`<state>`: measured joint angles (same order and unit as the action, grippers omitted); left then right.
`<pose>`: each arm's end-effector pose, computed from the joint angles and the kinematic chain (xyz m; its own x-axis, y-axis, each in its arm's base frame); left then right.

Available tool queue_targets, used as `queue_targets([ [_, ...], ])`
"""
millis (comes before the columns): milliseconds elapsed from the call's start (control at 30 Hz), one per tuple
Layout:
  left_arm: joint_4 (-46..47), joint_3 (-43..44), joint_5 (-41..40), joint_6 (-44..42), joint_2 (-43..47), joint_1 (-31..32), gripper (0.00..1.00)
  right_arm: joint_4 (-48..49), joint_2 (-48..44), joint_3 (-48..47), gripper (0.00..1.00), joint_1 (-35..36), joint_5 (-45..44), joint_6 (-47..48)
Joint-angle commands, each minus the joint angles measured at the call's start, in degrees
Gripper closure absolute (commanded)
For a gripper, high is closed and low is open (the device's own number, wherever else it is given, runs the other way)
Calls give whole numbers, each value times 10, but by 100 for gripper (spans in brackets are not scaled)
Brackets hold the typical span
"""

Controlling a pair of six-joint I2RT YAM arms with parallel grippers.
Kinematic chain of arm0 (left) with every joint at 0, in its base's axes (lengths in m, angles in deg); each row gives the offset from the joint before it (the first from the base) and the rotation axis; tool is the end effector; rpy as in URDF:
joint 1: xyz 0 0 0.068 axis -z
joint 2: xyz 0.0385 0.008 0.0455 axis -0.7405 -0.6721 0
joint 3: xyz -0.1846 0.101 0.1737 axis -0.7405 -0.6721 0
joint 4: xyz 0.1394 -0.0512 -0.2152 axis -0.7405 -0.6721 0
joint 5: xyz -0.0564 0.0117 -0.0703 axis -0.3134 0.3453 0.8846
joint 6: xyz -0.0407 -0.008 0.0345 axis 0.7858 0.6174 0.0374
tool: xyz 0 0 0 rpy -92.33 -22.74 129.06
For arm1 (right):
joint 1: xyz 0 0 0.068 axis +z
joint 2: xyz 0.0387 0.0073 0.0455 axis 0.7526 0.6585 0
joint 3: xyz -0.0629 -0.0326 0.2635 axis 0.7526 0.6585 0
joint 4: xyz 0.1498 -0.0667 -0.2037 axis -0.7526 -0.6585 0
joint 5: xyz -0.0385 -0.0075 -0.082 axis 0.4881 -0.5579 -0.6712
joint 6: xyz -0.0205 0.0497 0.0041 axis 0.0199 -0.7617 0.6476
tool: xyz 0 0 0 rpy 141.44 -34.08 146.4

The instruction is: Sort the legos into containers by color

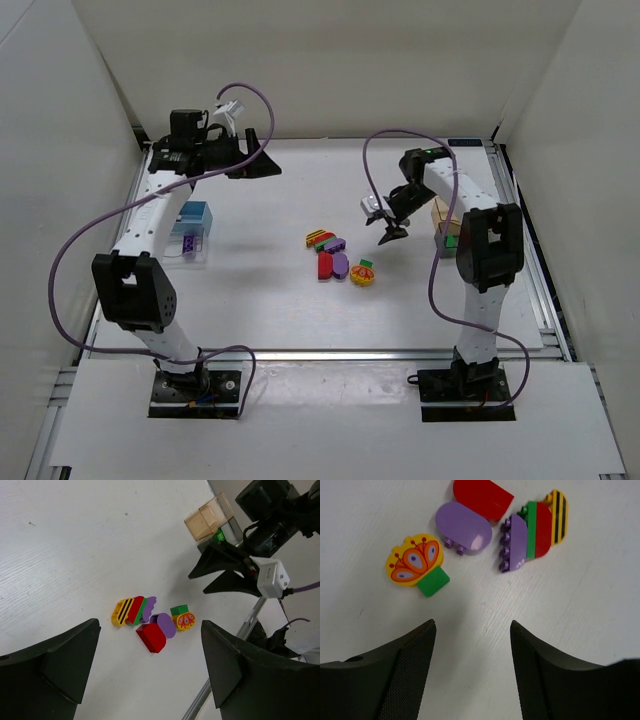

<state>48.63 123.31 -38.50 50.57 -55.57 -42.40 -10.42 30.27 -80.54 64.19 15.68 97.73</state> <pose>0.3754 -0.0614 0.3584 -0.6972 -0.0660 -0.7138 0.5295 0.6238 -0.5749 0.3655 0.1265 0.2346 0.5120 -0.5409 -0.6673 -0.8319 -0.5060 -0.2281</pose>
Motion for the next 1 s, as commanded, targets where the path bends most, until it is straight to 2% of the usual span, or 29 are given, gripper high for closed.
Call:
queue_targets([
  [0,11,-17,13,6,45,-14,7,-177,7,-15,35,34,-4,469],
  [500,66,-42,35,70,37,-43,4,-146,-39,113,34,60,-70,524],
  [667,76,-49,43,90,34,-43,3,-90,-47,147,34,63,-81,529],
  [967,89,-71,47,100,44,-43,1,-7,-25,147,33,63,-93,527],
])
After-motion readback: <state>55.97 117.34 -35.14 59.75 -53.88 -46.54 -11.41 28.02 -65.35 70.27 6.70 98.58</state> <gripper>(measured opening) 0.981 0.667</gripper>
